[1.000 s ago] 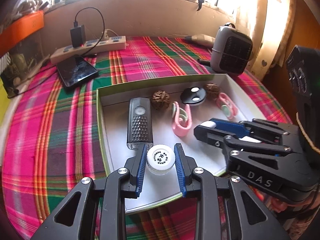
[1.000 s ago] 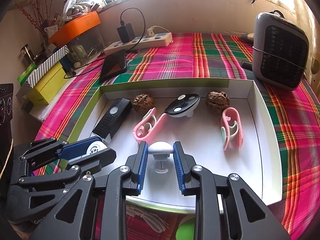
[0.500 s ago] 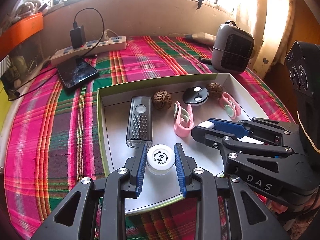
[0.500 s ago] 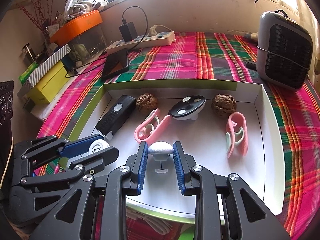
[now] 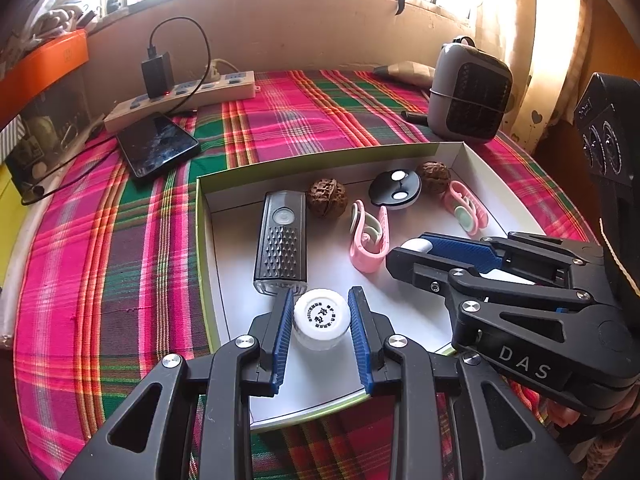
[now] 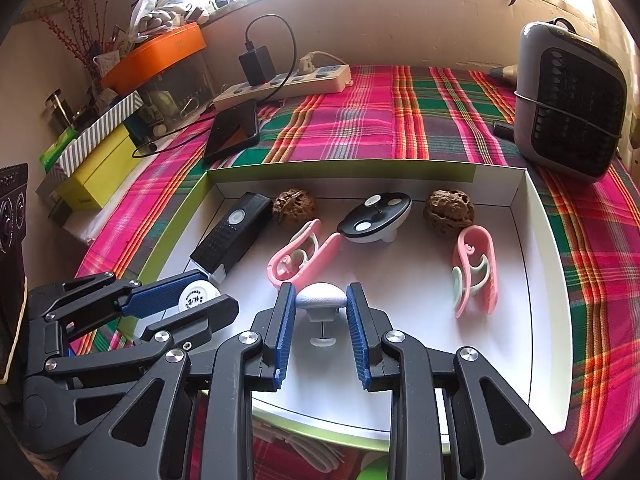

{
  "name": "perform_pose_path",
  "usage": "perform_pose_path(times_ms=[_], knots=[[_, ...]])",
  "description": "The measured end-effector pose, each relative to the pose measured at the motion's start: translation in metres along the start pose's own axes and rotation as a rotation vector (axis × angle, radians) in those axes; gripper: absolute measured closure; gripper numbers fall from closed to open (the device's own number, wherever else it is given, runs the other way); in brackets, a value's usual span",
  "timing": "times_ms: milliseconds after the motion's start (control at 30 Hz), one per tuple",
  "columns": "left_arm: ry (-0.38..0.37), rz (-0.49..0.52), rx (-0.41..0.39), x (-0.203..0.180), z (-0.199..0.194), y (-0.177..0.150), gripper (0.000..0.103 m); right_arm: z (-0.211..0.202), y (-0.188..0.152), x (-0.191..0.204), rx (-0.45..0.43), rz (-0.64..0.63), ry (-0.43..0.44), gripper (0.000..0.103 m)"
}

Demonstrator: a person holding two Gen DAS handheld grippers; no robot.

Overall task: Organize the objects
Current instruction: 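Carry the white container and white mushroom over the box with both tools, then open the left tool to drop the container while the right tool releases the mushroom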

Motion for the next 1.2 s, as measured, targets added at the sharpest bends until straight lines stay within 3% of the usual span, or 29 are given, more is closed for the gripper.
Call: perform_pose_path(times_ms=[600,800,933,1200], knots=[[0.028,0.0,0.012,-0.0007,0.0,-0.001,0.077,-0.0007,-0.0002,-0.0022,-0.006,0.035,0.026,0.075],[0.031,-0.001,0.011,0.0005,-0.0007,-0.0012,0.077,-0.0027,-0.0006,-0.0038,-0.015,0.049,0.023,0.071],[0.031,-0.005,0.01,0.002,-0.0025,-0.0023,0.075,-0.0054,-0.0003,-0.0066,-0.024,0.067,0.026,0.06],[0.035,-0.006,0.01,0.0003,-0.007,-0.0053,0.071,-0.0082,-0.0005,-0.0025,-0.028,0.06,0.028,0.059]])
Point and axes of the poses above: each gripper's, at about its wrist camera, not at the fingertips, and z roughly the way its jaws point, x to its left, y to its top, the point moved 8 cm from there along z, roughly the way its jaws point, and after that the axes turned 10 degrees about y, right-handed, at the moved point
